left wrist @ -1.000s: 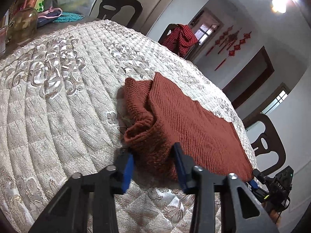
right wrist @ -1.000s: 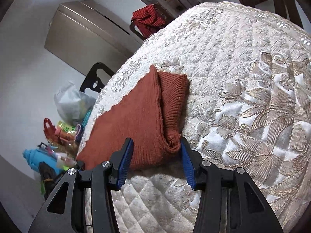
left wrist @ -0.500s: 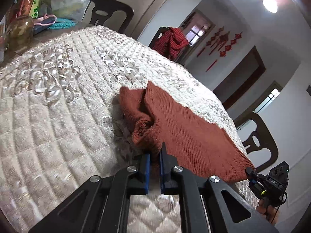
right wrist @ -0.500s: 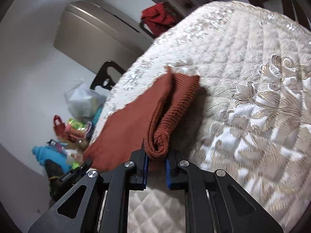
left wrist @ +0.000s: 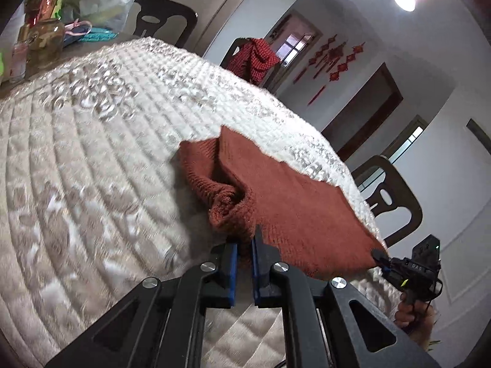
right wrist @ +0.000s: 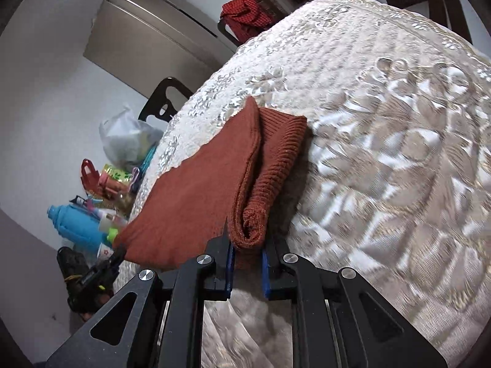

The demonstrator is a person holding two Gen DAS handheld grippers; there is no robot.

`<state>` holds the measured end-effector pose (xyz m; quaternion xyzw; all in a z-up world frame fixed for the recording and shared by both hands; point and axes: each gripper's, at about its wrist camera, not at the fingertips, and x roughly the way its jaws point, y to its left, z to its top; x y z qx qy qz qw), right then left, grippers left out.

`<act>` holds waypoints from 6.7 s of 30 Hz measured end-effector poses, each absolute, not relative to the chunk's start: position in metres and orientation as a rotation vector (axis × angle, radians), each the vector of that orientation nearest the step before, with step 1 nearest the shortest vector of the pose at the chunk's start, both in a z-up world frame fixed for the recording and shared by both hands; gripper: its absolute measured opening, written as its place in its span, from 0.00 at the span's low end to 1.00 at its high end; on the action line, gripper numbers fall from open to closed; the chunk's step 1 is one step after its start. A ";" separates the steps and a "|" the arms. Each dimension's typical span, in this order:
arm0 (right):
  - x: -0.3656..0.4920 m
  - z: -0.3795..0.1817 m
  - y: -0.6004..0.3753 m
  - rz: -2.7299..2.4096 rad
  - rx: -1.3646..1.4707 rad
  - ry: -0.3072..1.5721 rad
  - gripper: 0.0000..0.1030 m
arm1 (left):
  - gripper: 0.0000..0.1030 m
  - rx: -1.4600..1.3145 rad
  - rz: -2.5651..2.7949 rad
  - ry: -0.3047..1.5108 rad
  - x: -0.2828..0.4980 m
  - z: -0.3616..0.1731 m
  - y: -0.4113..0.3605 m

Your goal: Fold small clothes

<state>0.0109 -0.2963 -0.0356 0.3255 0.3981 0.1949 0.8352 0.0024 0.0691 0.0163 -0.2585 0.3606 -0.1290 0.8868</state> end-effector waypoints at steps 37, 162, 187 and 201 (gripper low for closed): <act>0.057 -0.007 -0.145 0.530 0.120 0.806 0.19 | 0.23 -0.211 -0.259 0.763 0.039 0.015 0.016; -0.003 -0.004 -0.272 0.372 0.370 0.680 0.13 | 0.20 -0.216 -0.749 0.863 0.089 0.039 -0.142; 0.071 -0.031 -0.215 0.625 0.600 0.921 0.46 | 0.36 -0.167 -0.519 0.734 0.061 0.034 -0.066; 0.068 -0.013 -0.251 0.618 0.607 0.787 0.12 | 0.36 -0.124 -0.559 0.698 0.063 0.062 -0.085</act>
